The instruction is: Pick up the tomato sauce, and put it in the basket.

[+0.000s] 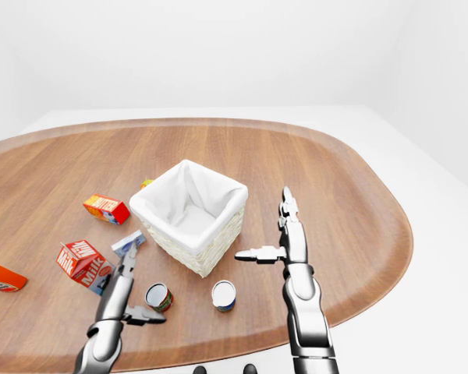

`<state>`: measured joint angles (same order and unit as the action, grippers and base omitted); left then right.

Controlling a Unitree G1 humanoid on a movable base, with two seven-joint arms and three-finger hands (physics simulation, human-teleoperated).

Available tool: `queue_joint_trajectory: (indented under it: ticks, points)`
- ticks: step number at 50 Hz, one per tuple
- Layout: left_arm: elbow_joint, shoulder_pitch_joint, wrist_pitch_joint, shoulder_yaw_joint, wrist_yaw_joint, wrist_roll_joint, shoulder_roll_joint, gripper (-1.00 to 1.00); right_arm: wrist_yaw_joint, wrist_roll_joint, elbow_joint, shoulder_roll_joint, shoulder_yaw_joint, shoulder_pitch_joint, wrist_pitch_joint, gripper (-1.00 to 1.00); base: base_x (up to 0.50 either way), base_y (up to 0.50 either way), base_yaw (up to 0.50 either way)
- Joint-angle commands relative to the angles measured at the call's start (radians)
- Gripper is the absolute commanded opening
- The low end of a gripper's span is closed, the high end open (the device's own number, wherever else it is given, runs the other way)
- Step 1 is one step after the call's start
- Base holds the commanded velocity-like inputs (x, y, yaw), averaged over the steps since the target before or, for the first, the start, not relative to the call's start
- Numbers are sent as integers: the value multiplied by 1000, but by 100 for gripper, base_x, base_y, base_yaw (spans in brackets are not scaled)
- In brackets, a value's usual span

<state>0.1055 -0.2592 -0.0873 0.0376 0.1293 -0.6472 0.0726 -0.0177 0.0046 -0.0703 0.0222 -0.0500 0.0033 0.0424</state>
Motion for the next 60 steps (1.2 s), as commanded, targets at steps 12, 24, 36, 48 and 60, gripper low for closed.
queue_joint_trajectory:
  ticks: [12, 24, 36, 48, 60]
  points:
    - [47, 24, 0, -6, 20, -3, 7, 100, 0, 0, 1, 1, -1, -1, 1, 100, 0, 0, 0]
    - [96, 46, 0, -10, 40, -6, 13, 100, 1, -6, 18, -2, 5, 2, -17, 100, 0, 0, 0]
    - [140, 64, 0, -17, 62, -14, 17, 100, 1, -6, 17, -2, 6, 3, -17, 100, 0, 0, 0]
    - [167, 80, 0, -25, 74, -17, 18, 100, 1, -8, 6, -3, 9, 8, -9, 100, 0, 0, 0]
    - [211, 102, 0, -34, 95, -26, 21, 100, 0, -9, 13, -3, 9, 8, -15, 100, 0, 0, 0]
